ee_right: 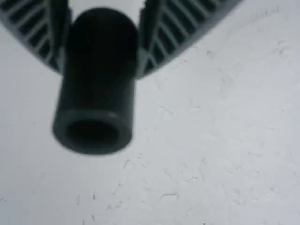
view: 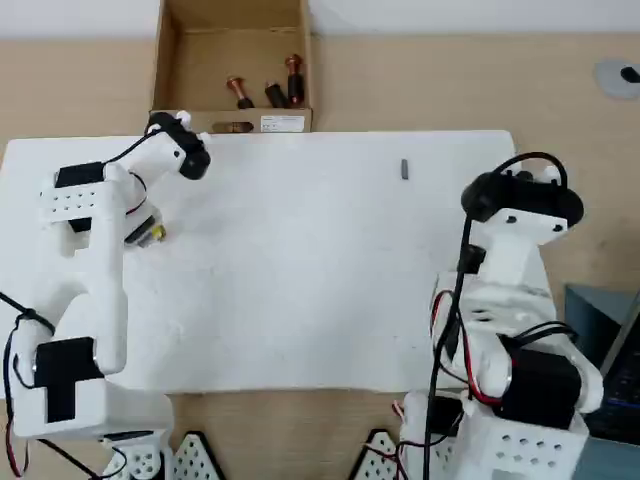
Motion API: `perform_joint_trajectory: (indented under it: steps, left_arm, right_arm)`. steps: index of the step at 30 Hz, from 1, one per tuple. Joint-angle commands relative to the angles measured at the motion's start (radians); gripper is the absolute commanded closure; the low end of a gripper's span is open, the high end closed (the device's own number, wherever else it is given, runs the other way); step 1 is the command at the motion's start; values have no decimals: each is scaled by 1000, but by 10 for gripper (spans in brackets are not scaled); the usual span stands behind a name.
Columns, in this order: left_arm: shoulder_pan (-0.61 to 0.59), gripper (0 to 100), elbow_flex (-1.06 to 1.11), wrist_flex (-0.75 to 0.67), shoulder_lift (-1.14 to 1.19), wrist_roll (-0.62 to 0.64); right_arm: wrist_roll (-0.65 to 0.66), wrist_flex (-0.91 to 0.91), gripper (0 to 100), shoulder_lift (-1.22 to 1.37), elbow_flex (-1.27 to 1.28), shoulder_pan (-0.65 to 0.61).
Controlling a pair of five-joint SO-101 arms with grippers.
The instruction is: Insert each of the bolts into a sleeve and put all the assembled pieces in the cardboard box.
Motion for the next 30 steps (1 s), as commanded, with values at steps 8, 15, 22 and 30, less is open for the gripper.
perform_joint_trajectory:
  steps: [8, 15, 22, 30]
  left_arm:
    - [-11, 857, -127, -17, 179, -12]
    - [-6, 861, -124, -17, 232, -17]
    - [-12, 972, -129, -8, 266, -9]
    - [-8, 998, -224, 157, 266, -8]
  right_arm:
    - [8, -29, 989, 4, 2, 5]
    - [8, -29, 989, 4, 2, 5]
    - [8, -29, 989, 2, 1, 5]
    - [6, -29, 989, -2, -7, 7]
